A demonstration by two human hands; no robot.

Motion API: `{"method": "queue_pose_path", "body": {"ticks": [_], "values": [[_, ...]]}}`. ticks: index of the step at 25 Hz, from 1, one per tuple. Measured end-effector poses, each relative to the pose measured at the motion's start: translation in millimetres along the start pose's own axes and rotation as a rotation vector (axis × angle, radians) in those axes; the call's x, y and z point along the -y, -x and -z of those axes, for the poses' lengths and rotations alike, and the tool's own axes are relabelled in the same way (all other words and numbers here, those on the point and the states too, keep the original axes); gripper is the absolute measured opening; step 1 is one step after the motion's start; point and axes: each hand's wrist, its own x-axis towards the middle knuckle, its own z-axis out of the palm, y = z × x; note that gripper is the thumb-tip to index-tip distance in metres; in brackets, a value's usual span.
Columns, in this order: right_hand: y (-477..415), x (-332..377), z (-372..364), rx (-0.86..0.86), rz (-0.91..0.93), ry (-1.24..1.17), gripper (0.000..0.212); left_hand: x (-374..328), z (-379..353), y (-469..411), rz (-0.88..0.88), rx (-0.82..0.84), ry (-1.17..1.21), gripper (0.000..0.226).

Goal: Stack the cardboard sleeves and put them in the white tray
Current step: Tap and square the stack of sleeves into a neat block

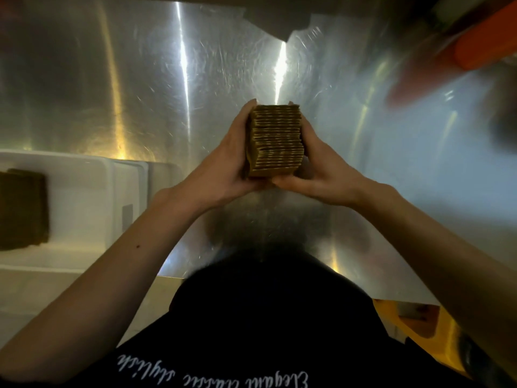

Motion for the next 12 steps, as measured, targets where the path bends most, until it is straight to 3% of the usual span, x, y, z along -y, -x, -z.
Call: {"method": "queue_pose_path", "body": {"ticks": [5, 12], "values": [[11, -2, -26, -0.051, -0.043, -0.024, 0.107, -9, -24, 18, 0.302, -0.028, -0.054, 0.111], [9, 4, -26, -0.070, -0.060, -0.050, 0.101, -22, -28, 11, 0.319, -0.114, 0.106, 0.096]]}}
